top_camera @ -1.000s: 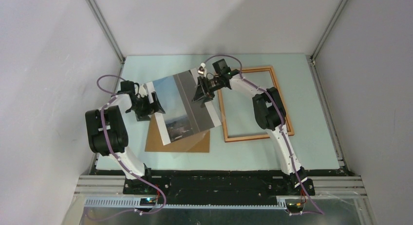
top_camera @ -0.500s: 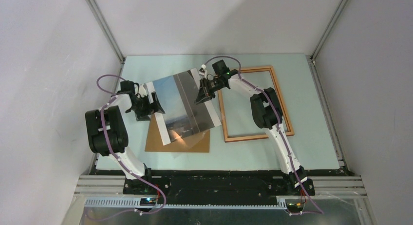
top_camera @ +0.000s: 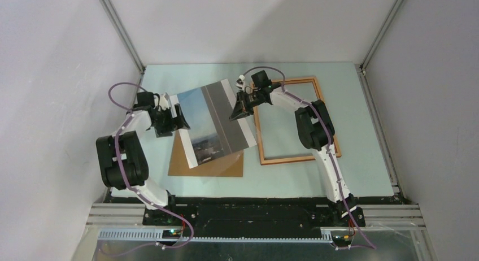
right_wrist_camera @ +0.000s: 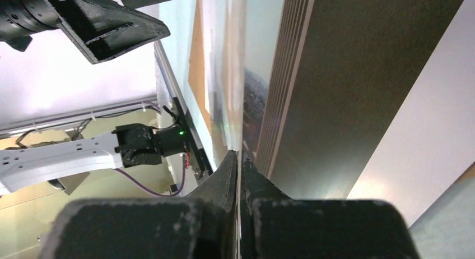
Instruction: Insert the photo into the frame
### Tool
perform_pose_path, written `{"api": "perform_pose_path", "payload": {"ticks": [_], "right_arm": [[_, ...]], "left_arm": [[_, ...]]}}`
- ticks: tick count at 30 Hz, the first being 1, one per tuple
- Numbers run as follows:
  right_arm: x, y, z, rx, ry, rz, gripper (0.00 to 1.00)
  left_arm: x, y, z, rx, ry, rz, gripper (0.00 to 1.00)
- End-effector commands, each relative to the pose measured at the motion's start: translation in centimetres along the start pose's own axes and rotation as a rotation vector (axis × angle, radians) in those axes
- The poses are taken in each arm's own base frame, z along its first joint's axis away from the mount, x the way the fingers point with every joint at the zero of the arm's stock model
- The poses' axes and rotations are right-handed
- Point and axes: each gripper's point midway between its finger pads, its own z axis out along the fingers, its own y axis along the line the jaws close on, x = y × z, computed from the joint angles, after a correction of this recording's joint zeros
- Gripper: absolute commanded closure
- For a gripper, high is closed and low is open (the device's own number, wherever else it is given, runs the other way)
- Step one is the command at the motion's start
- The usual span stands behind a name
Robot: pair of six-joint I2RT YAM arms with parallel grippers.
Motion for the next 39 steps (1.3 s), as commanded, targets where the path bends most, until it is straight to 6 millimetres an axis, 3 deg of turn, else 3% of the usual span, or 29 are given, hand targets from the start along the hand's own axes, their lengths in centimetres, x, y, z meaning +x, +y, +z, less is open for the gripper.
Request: {"api": "perform_pose_path", "payload": {"ticks": [1,8,9,12,13,19,24,32,36,39], "right_arm": [[-2.3,6.5,-4.0,-0.099,-0.113,-0.094,1.00],[-2.6,8.4,-8.0,-0.145,-0.228,-0.063,1.00],[-2.0,8.0,-8.2,-0.146,-0.227,-0.044,1.00],[-2.4,9.0,-10.9,-0.182,-0.302,-0.062,1.00],[-2.0,8.1,-11.5,-0.177,-0.312,-0.039,1.00],[-0.8,8.2,-16.5,-0.180,-0.382,-0.064,1.00],[1.7,6.1,-20.3,-0.133,-0.403,-0.075,1.00],[4.6,1.5,-28.2,-0.072,-0.519,-0.040,1.00],[6.2,-0.2,-30.3,-0.046,-0.535,-0.039,1.00],[6.9,-0.8,-31.5,-0.054,-0.550,-0.036,1.00]], "left_arm": [[-1.7,-0.6,-2.2,-0.002,-0.091,0.067,0.01],[-3.2,-1.6,-4.7,0.005,-0.173,0.098,0.02],[-3.4,-1.9,-5.0,0.013,-0.185,0.101,0.02],[-3.7,-2.8,-5.8,0.042,-0.207,0.098,0.02],[-3.8,-3.1,-5.9,0.057,-0.208,0.093,0.02],[-4.9,-4.8,-6.6,0.099,-0.232,0.093,0.02],[-5.6,-6.8,-6.2,0.126,-0.225,0.124,0.02],[-6.5,-10.1,-5.0,0.175,-0.198,0.173,0.02],[-7.0,-11.5,-4.1,0.184,-0.185,0.197,0.02],[-6.8,-13.9,-3.1,0.202,-0.164,0.250,0.02]]}}
